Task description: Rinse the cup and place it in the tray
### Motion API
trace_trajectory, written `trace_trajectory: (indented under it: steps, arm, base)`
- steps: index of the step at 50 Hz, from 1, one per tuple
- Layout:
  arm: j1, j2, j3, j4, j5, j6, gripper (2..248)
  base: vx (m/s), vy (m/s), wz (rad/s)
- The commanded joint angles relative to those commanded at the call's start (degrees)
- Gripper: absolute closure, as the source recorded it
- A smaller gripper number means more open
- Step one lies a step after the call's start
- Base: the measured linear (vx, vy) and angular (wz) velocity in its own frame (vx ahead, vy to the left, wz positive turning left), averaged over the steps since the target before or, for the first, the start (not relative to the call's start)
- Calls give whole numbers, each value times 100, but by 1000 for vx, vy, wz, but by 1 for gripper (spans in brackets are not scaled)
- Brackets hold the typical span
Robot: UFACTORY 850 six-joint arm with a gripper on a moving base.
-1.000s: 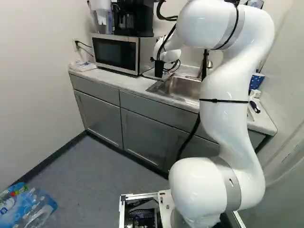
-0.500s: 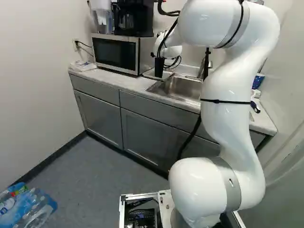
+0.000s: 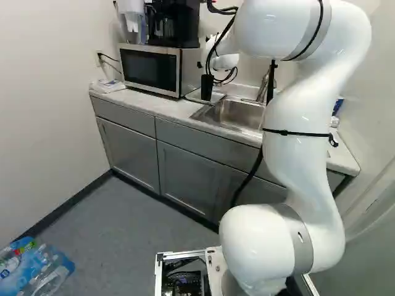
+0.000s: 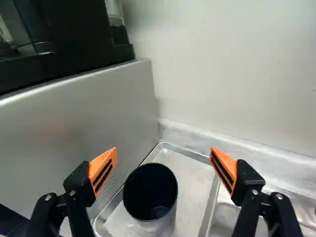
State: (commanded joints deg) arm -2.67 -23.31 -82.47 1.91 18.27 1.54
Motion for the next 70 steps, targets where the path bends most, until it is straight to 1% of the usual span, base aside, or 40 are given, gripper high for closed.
trace_trajectory:
  steps: [21,30,53,70]
  arm:
    - [-208,118,-109,0,-4,0,3]
    - [-290,165,-160,0,-89,0,3]
    - [-512,537,3,0,-630,0,3]
    - [-710,914,229,0,-1046,0,3]
  base:
    - [0,0,0]
    - [0,0,0]
    - [0,0,0]
    - [0,0,0]
